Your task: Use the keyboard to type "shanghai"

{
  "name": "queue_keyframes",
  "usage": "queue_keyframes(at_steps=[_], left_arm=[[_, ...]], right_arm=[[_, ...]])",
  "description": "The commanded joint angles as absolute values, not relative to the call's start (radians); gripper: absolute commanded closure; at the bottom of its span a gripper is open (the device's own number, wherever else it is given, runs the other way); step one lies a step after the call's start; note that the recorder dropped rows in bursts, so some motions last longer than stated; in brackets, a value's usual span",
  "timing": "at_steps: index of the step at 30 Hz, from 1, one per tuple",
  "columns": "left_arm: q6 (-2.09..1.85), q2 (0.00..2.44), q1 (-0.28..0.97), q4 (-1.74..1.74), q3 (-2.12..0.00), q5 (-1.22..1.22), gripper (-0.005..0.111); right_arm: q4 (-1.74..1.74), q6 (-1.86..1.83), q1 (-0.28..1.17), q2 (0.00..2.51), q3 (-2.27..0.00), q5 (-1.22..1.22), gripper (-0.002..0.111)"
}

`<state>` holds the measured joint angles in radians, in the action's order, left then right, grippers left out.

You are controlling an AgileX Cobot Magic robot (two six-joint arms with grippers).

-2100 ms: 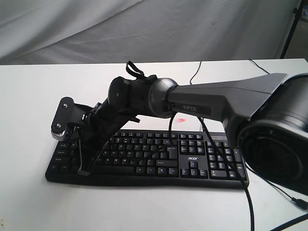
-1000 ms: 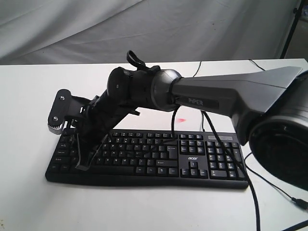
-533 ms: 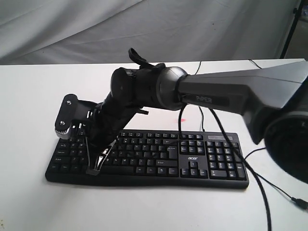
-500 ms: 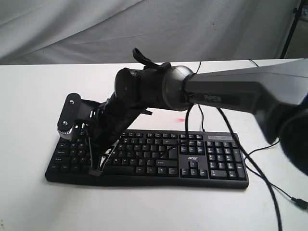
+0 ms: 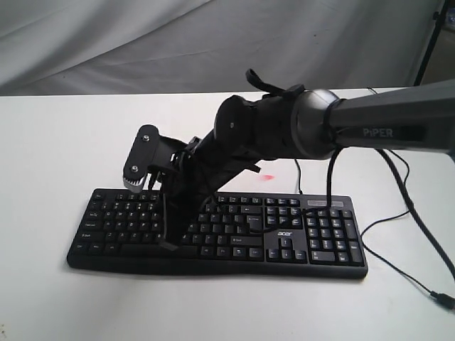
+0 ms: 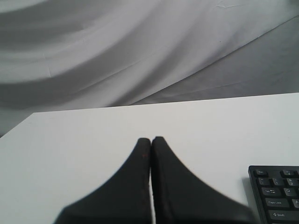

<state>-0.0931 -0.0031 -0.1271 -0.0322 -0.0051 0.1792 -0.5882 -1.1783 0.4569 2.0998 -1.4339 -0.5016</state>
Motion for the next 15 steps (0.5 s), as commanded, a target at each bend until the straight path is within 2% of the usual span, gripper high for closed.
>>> queue_keyframes(at_steps=[1, 15], left_arm=[[-0.09, 0.0, -0.123, -0.032, 0.0, 0.174, 0.106], [-0.09, 0.0, -0.123, -0.032, 0.0, 0.174, 0.106]], right_arm=[[-0.805, -1.396, 0.43, 2.099, -1.399, -0.516, 0.108], [-0.863, -1.453, 0.417, 2.142, -1.392, -0.494, 0.108]])
